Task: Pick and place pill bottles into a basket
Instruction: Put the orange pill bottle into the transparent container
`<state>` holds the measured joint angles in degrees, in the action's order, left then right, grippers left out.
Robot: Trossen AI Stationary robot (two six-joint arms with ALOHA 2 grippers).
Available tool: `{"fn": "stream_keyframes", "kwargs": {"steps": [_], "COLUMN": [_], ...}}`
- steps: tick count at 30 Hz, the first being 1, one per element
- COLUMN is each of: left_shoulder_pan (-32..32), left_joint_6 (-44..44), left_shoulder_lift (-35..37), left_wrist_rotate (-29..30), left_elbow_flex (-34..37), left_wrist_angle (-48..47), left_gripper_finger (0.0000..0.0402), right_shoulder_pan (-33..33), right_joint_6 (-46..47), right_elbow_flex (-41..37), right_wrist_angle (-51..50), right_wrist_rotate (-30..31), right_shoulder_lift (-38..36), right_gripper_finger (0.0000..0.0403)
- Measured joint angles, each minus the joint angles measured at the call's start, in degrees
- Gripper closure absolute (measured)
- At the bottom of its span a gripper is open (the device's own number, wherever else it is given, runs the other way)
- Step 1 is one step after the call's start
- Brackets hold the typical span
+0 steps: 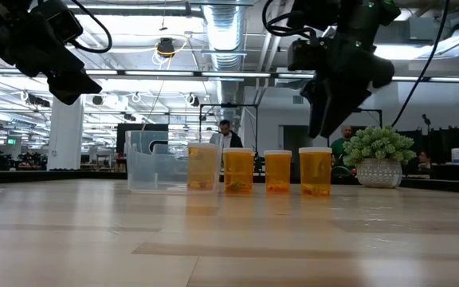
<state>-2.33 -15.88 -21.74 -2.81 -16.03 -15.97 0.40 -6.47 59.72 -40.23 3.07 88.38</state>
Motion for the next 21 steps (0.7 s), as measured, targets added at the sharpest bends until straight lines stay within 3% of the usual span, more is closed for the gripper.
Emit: {"fn": "stream_keyframes", "kwargs": {"steps": [9, 21], "left_shoulder_pan": [0.0, 0.0], "left_joint_6": [0.0, -0.4], "left_shoulder_lift": [0.0, 0.0], "left_wrist_rotate": [0.0, -0.1], "left_elbow_flex": [0.0, 0.0], "left_wrist_angle": [0.0, 0.0], "left_gripper_finger": [0.0154, 0.0154], "right_shoulder_pan": [0.0, 0.3], "right_joint_6": [-7.1, -6.7], "right_elbow_flex": [0.0, 0.0], "right_wrist_angle": [-1.0, -14.0], "right_wrist_rotate": [0.0, 0.1], "right_shoulder_lift": [0.0, 0.0], "right_gripper_finger": [0.0163, 0.0163]}}
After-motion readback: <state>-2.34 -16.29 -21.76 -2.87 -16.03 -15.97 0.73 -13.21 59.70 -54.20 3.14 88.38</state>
